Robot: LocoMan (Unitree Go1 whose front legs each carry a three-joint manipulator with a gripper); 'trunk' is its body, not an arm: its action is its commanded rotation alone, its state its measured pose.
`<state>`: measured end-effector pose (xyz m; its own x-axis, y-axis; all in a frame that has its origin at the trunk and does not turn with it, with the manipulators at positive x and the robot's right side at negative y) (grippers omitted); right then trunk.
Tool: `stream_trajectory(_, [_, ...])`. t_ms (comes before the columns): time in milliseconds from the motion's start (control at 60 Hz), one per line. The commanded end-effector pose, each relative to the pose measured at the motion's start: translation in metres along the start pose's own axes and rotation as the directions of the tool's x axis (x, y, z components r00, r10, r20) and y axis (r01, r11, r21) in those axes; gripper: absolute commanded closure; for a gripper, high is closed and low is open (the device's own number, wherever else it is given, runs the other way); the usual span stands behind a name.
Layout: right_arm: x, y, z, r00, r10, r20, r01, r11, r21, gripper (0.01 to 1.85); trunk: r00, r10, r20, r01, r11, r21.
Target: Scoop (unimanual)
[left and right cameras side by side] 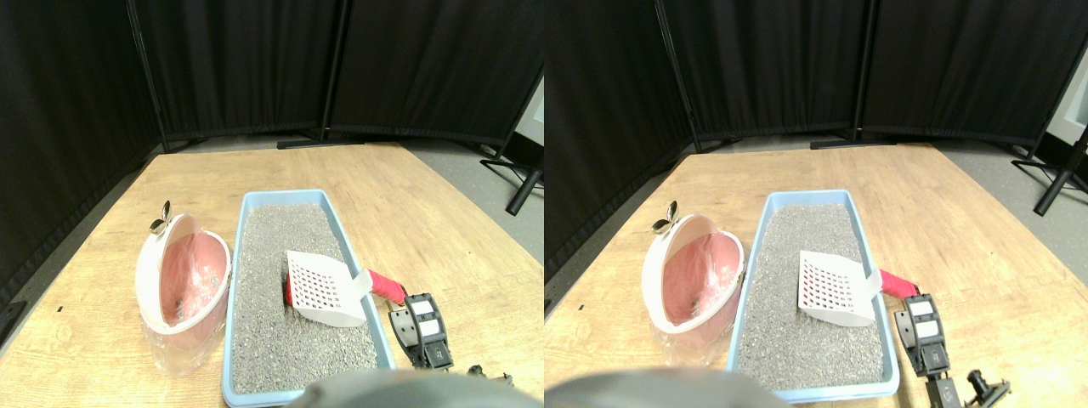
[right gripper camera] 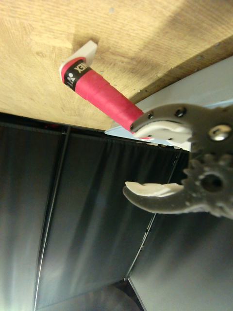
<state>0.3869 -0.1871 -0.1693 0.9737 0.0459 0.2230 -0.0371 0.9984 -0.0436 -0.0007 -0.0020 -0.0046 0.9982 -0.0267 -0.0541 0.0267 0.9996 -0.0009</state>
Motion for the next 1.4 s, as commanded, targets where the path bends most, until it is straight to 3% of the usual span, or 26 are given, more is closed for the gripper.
stream_trajectory(17, [0.002,-0.002,0.003,0.995,0.024,0.097,-0.029,0.998,0.052,1.36,1.0000,0.003,0.002,-0.003,0.9999,-0.013])
stream_trajectory(83, [0.003,-0.003,0.002,0.992,0.028,0.126,-0.041,0.994,0.105,1.28,1.0000,0.003,0.002,-0.003,0.9999,-0.013])
stream_trajectory(100, [0.003,-0.004,0.003,0.995,0.019,0.101,-0.029,0.995,0.098,1.23,1.0000,0.003,0.002,-0.003,0.9999,-0.013])
stream_trajectory(233, [0.006,-0.008,0.002,0.995,0.032,0.097,-0.046,0.988,0.145,1.04,1.0000,0.000,-0.004,0.000,0.9999,-0.013])
stream_trajectory(317, [0.009,-0.011,0.001,0.996,0.041,0.082,-0.055,0.984,0.167,0.99,1.0000,-0.001,-0.003,0.001,0.9999,-0.014])
stream_trajectory(467, [0.015,-0.013,-0.003,0.997,0.053,0.056,-0.063,0.977,0.205,0.99,1.0000,-0.001,-0.003,0.001,0.9999,-0.014])
stream_trajectory(550, [0.019,-0.015,-0.006,0.999,0.043,-0.001,-0.042,0.971,0.237,0.99,0.9999,0.000,-0.010,0.000,0.9998,-0.020])
stream_trajectory(900, [0.031,-0.015,-0.024,0.994,0.031,-0.104,-0.010,0.980,0.199,1.01,0.9999,0.003,-0.017,-0.003,0.9995,-0.030])
stream_trajectory(1133, [0.044,-0.019,-0.035,0.994,0.000,-0.110,0.021,0.982,0.190,1.02,0.9997,-0.002,-0.024,0.001,0.9996,-0.029])
stream_trajectory(1400, [0.059,-0.023,-0.043,0.984,-0.037,-0.173,0.074,0.975,0.211,1.00,0.9995,-0.008,-0.032,0.007,0.9995,-0.032])
